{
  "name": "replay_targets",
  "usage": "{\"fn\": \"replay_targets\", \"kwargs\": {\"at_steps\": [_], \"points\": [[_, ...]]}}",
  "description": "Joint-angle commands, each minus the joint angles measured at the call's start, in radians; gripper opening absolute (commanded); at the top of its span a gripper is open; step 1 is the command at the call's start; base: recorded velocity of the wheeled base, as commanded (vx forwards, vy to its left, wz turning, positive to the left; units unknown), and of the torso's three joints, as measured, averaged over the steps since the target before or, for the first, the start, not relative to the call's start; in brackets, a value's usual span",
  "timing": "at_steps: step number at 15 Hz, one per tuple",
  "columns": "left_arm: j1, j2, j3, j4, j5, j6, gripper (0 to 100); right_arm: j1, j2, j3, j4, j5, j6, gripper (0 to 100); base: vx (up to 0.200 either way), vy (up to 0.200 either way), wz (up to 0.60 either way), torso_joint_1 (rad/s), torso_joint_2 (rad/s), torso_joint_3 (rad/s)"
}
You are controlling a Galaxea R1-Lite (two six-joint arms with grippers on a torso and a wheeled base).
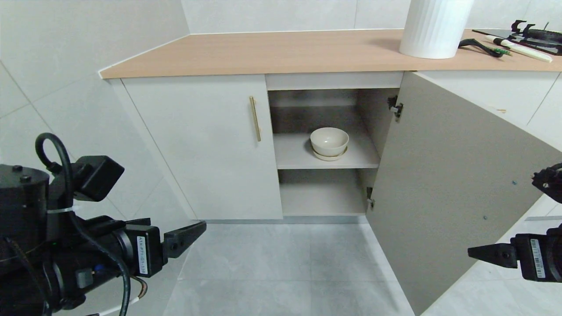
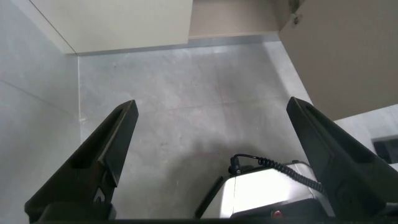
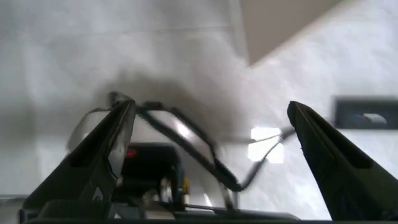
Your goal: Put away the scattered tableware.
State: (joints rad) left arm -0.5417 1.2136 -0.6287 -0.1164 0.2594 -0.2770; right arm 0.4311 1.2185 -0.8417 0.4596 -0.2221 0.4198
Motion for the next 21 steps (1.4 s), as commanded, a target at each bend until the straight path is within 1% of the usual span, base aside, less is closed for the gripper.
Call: {"fn": "replay_targets", "kwargs": {"at_steps": [1,3,5,8,11,12,14,15,16,19,20,21], "points": [[0.000,0.000,0.001,0.000,0.000,-0.001,100,-0.052,0.003,-0.043,0.033,-0.031,-0.003,100,0.000,0.000,0.00,0.000,0.00,0.000],[0.000,0.001,0.001,0.000,0.001,-0.001,100,-0.127,0.004,-0.063,0.048,-0.088,-0.038,100,0.000,0.000,0.00,0.000,0.00,0.000],[0.000,0.003,0.001,0.000,0.000,-0.002,100,-0.201,-0.010,-0.076,0.059,-0.098,-0.076,100,0.000,0.000,0.00,0.000,0.00,0.000],[0.000,0.003,0.001,0.000,0.000,-0.002,100,-0.307,-0.033,-0.120,0.129,-0.132,-0.138,100,0.000,0.000,0.00,0.000,0.00,0.000],[0.000,0.004,0.001,0.000,0.000,-0.004,100,-0.443,-0.028,-0.123,0.120,-0.138,-0.219,100,0.000,0.000,0.00,0.000,0.00,0.000],[0.000,0.004,0.001,0.000,0.000,-0.004,100,-0.457,-0.025,-0.125,0.114,-0.138,-0.220,100,0.000,0.000,0.00,0.000,0.00,0.000],[0.000,0.004,0.001,0.000,-0.002,-0.005,100,-0.488,-0.014,-0.122,0.074,-0.138,-0.223,100,0.000,0.000,0.00,0.000,0.00,0.000],[0.000,0.004,0.001,0.000,-0.002,-0.005,100,-0.514,0.004,-0.122,0.041,-0.134,-0.222,100,0.000,0.000,0.00,0.000,0.00,0.000],[0.000,0.004,0.000,0.000,-0.002,-0.005,100,-0.522,0.021,-0.119,0.001,-0.126,-0.217,100,0.000,0.000,0.00,0.000,0.00,0.000],[0.000,0.003,0.001,-0.005,-0.003,-0.007,100,-0.571,0.104,-0.082,-0.139,-0.106,-0.203,100,0.000,0.000,0.00,0.000,0.00,0.000],[0.002,0.003,0.001,-0.005,-0.003,-0.008,100,-0.588,0.145,-0.068,-0.206,-0.097,-0.179,100,0.000,0.000,0.00,0.000,0.00,0.000],[0.002,0.003,0.001,-0.005,-0.003,-0.008,100,-0.591,0.165,-0.057,-0.245,-0.074,-0.165,100,0.000,0.000,0.00,0.000,0.00,0.000]]}}
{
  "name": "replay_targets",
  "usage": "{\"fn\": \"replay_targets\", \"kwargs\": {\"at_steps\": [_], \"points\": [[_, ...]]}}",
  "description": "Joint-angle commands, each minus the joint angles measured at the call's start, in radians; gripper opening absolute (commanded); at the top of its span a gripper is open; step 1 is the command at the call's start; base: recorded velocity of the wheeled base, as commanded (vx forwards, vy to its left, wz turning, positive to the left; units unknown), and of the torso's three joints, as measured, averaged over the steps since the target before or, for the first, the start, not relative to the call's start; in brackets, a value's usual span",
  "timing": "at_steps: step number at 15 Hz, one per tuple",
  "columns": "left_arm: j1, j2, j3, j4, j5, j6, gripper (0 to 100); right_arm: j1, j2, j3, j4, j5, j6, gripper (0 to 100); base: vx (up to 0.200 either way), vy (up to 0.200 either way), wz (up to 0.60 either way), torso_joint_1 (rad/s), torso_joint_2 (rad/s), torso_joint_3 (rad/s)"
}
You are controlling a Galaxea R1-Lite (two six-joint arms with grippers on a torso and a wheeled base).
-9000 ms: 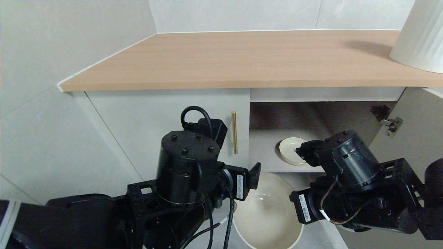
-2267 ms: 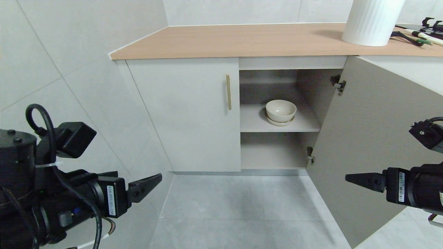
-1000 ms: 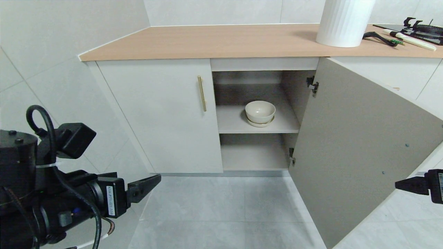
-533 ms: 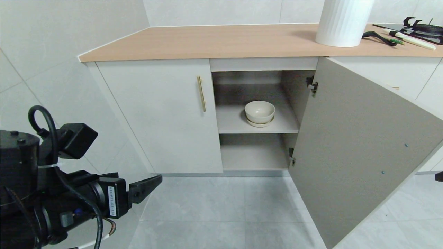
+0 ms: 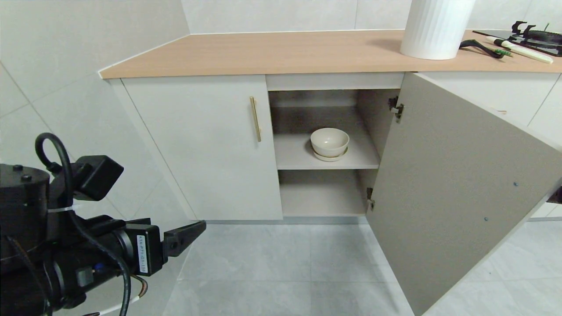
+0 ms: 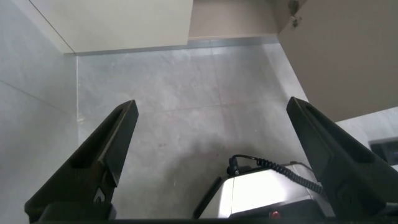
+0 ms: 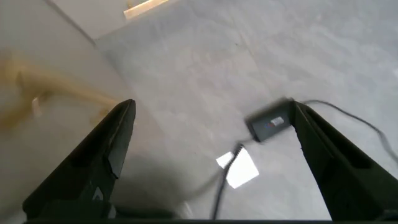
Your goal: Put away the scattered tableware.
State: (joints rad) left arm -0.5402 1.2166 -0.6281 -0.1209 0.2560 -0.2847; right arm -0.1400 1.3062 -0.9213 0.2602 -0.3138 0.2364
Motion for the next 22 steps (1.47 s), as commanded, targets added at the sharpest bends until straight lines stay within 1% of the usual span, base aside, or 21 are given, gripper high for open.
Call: {"fn": "replay_targets", "kwargs": {"at_steps": [1,4,7,9,11,12,13,14,16,18,20,21,22], "points": [[0.000,0.000,0.002,0.000,0.000,-0.001,100,-0.021,0.097,0.039,-0.085,0.053,0.024,100,0.000,0.000,0.00,0.000,0.00,0.000],[0.000,-0.002,0.008,0.000,-0.001,0.001,100,-0.020,0.097,0.076,-0.154,0.130,0.024,100,0.000,0.000,0.00,0.000,0.00,0.000],[0.000,-0.006,0.014,0.000,-0.012,0.001,100,-0.010,0.099,0.087,-0.165,0.213,0.043,100,0.000,0.000,0.00,0.000,0.00,0.000],[0.000,-0.008,0.016,0.000,-0.018,0.002,100,-0.003,0.100,0.088,-0.165,0.298,0.072,100,0.000,0.000,0.00,0.000,0.00,0.000],[0.000,-0.022,0.022,0.000,-0.037,0.005,100,0.037,0.102,0.099,-0.167,0.380,0.080,100,0.000,0.000,0.00,0.000,0.00,0.000],[0.000,-0.023,0.031,0.001,-0.037,0.015,100,0.060,0.110,0.099,-0.167,0.397,0.080,100,0.000,0.000,0.00,0.000,0.00,0.000],[0.000,-0.025,0.042,0.000,-0.035,0.052,100,0.125,0.136,0.099,-0.176,0.406,0.080,100,0.000,0.000,0.00,0.000,0.00,0.000],[0.000,-0.023,0.045,0.000,-0.034,0.067,100,0.175,0.168,0.099,-0.203,0.406,0.080,100,0.000,0.000,0.00,0.000,0.00,0.000],[0.000,-0.025,0.039,-0.002,-0.034,0.067,100,0.272,0.257,0.093,-0.325,0.403,0.080,100,0.000,0.000,0.00,0.000,0.00,0.000],[0.000,-0.025,0.039,-0.002,-0.034,0.068,100,0.344,0.351,0.082,-0.458,0.401,0.077,100,0.000,0.000,0.00,0.000,0.00,0.000],[0.000,-0.023,0.042,-0.002,-0.034,0.070,100,0.416,0.416,0.071,-0.519,0.398,0.098,100,0.000,0.000,0.00,0.000,0.00,0.000],[-0.001,-0.020,0.044,-0.002,-0.035,0.076,100,0.454,0.447,0.052,-0.555,0.397,0.135,100,0.000,0.000,0.00,0.000,0.00,0.000],[-0.001,-0.020,0.044,-0.003,-0.034,0.076,100,0.474,0.470,0.038,-0.587,0.395,0.167,100,0.000,0.000,0.00,0.000,0.00,0.000]]}}
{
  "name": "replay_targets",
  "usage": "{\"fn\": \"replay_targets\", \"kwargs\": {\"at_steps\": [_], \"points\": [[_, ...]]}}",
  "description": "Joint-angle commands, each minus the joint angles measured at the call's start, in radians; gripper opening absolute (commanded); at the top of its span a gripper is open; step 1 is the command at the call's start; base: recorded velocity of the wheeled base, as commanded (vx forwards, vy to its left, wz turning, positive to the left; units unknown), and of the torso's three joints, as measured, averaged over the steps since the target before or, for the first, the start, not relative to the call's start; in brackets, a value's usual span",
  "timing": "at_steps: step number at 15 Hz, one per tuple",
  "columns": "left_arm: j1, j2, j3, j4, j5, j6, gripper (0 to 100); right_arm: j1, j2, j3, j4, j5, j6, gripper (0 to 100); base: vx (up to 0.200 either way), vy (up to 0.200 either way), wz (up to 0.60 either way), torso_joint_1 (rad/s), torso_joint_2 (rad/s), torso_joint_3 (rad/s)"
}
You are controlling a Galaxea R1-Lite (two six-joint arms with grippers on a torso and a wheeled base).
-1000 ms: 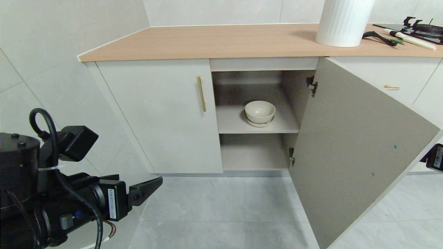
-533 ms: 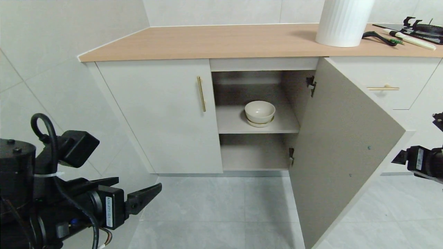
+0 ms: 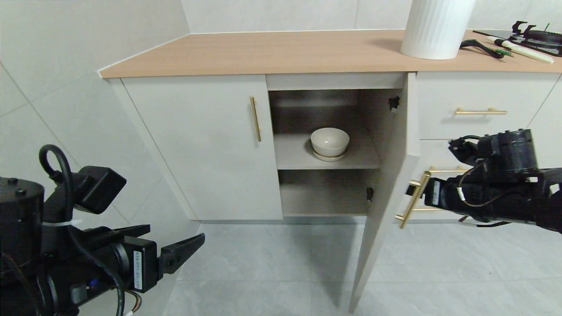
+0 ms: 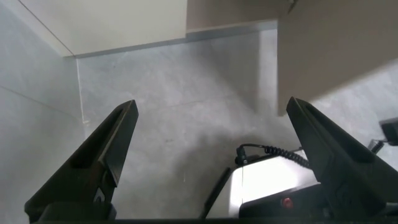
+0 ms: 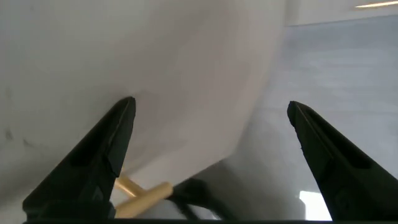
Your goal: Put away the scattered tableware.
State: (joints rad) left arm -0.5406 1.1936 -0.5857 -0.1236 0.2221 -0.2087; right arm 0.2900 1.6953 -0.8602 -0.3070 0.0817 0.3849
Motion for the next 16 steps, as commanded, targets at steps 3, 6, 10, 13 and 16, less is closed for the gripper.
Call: {"fn": "replay_targets", "kwargs": {"at_steps": [3,6,10,13,16], "points": [[-0.001,0.003,-0.003,-0.002,0.003,-0.001,100,0.058,0.136,-0.042,-0.103,-0.010,0.055,100,0.000,0.000,0.00,0.000,0.00,0.000],[-0.001,0.009,-0.002,-0.002,0.005,-0.001,100,0.058,0.176,-0.034,-0.150,-0.036,0.115,100,0.000,0.000,0.00,0.000,0.00,0.000],[-0.015,0.015,0.007,0.001,0.003,0.000,100,0.078,0.245,-0.037,-0.253,-0.091,0.135,100,0.000,0.000,0.00,0.000,0.00,0.000],[-0.016,0.020,0.017,0.006,0.006,0.003,100,0.109,0.307,-0.046,-0.368,-0.131,0.178,100,0.000,0.000,0.00,0.000,0.00,0.000],[-0.016,0.024,0.021,0.006,0.006,0.020,100,0.123,0.346,-0.057,-0.431,-0.166,0.207,100,0.200,0.000,0.00,0.001,0.00,0.002]]}}
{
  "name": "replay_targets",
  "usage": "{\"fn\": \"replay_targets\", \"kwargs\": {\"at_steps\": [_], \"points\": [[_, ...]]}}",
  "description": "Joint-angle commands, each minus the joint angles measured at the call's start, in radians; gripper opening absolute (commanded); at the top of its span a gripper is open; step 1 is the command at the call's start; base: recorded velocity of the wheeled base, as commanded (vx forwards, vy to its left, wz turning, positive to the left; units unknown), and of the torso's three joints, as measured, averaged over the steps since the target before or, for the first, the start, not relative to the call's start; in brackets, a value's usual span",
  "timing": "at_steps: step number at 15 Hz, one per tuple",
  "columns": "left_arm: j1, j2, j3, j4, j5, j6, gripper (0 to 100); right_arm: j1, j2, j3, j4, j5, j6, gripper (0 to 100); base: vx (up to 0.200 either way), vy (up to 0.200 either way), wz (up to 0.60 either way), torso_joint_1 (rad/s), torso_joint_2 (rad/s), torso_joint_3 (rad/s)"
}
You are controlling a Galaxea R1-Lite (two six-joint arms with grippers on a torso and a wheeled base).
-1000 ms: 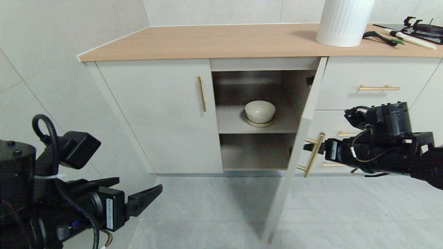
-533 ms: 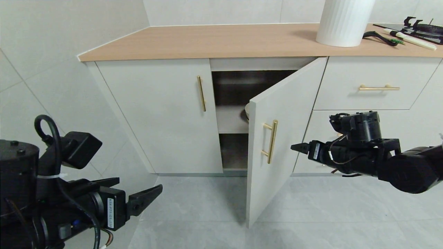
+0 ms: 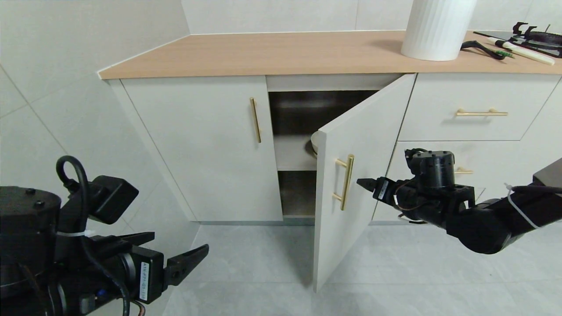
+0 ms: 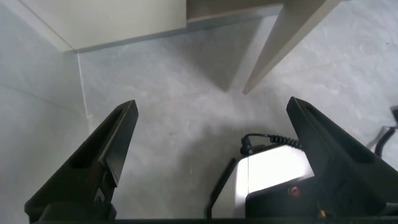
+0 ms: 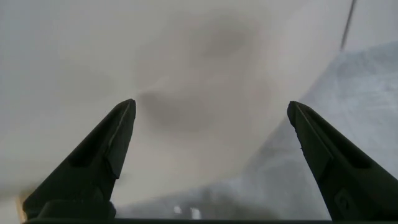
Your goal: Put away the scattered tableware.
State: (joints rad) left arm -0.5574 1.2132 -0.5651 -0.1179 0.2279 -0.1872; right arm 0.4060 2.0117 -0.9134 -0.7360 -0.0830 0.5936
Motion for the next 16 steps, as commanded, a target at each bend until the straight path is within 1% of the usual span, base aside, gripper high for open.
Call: {"fn": "replay_targets", "kwargs": {"at_steps": [1,4,7,8,10,11,13,16], "points": [[0.001,0.005,0.001,0.000,0.001,-0.001,100,0.008,0.033,-0.009,-0.003,-0.003,0.011,100,0.200,0.000,0.00,-0.007,0.00,0.007],[0.001,0.005,0.001,0.000,0.001,-0.001,100,0.017,0.041,-0.033,-0.003,-0.004,0.040,100,0.200,0.000,0.00,0.006,0.01,-0.004],[0.001,0.017,0.001,0.000,0.001,-0.001,100,0.019,0.050,-0.068,-0.003,-0.008,0.103,100,0.200,0.000,0.00,0.004,0.00,-0.002],[-0.001,0.019,0.001,0.000,0.001,-0.001,100,0.019,0.059,-0.082,-0.003,-0.023,0.121,100,0.200,0.000,0.00,0.002,-0.01,0.002],[-0.015,0.017,0.001,0.000,0.001,0.000,100,0.017,0.076,-0.111,-0.003,-0.050,0.132,100,0.000,0.000,0.00,0.000,0.00,0.000],[-0.022,0.017,0.002,0.000,0.002,0.000,100,0.013,0.096,-0.150,-0.003,-0.098,0.156,100,0.000,0.000,0.00,0.000,0.00,0.000],[-0.022,0.017,0.002,0.000,0.010,0.000,100,0.011,0.113,-0.186,0.003,-0.136,0.183,100,0.000,0.000,0.00,0.000,0.00,0.000],[-0.022,0.019,0.002,0.000,0.010,0.000,100,0.001,0.128,-0.206,0.003,-0.159,0.190,100,0.000,0.000,0.00,0.000,0.00,0.000]]}}
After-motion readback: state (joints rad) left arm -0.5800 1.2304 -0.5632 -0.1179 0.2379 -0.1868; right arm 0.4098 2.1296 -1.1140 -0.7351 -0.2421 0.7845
